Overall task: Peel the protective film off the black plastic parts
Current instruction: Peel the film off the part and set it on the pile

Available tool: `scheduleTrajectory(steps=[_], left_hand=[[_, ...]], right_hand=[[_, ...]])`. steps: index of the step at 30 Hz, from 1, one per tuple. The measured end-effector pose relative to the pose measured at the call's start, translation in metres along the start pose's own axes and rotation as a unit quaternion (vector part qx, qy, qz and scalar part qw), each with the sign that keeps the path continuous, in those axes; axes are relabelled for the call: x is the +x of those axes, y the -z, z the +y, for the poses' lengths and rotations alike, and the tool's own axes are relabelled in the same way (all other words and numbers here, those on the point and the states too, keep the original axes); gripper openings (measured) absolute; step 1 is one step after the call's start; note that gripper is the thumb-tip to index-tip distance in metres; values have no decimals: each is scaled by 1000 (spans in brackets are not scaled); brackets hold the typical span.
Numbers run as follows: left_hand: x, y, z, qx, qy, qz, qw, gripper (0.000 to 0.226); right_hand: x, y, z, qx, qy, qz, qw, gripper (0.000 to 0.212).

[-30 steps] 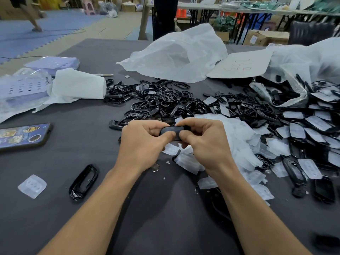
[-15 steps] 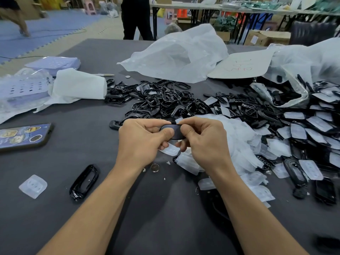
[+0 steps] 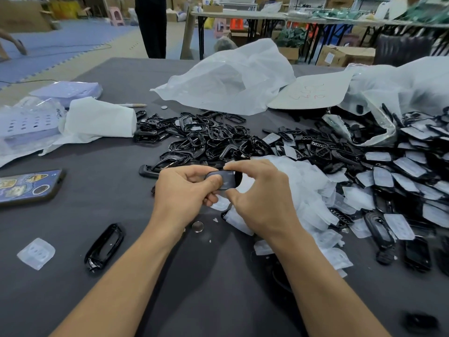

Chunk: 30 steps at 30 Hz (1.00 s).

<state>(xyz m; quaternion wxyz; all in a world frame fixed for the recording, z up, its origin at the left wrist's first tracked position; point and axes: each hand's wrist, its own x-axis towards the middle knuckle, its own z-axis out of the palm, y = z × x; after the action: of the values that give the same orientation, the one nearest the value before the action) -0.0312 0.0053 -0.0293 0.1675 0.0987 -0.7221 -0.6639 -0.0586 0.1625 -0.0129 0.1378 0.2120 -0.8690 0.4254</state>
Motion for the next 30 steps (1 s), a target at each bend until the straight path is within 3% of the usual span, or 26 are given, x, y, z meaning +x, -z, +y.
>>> scheduleTrajectory(steps=[2,5,9,11,14,16,20,25,28,30], left_hand=[[1,0,2,-3,4,16,1000,4],[4,5,2,13,-1,88,996,28],[3,8,3,171,-55,133,975,9],[1,7,4,212,-59,137,966,6],[3,5,2,290,-58,128,947,27],[5,6,-1,334,-60,107,934,39],[9,3,-7,378,-58,30,924,32],[7,5,-7,339,-41,28,940,30],[11,9,-8,301,-27,49,952,29],[16,11,-9,295,-27,88,951,32]], right_hand=[[0,3,0,-4,-9,1,1000,45],[5,18,5,-11,-49,-13,999,43],[23,78,36,-108,-151,-1,983,37],[33,122,58,-178,-217,38,959,38],[42,173,77,-308,-330,63,890,55],[46,177,80,-363,-309,73,876,49],[63,130,67,-317,-160,44,934,36],[94,74,65,-343,-161,-131,916,36],[98,65,74,-344,-166,-120,917,19],[98,63,77,-326,-165,-80,928,21]])
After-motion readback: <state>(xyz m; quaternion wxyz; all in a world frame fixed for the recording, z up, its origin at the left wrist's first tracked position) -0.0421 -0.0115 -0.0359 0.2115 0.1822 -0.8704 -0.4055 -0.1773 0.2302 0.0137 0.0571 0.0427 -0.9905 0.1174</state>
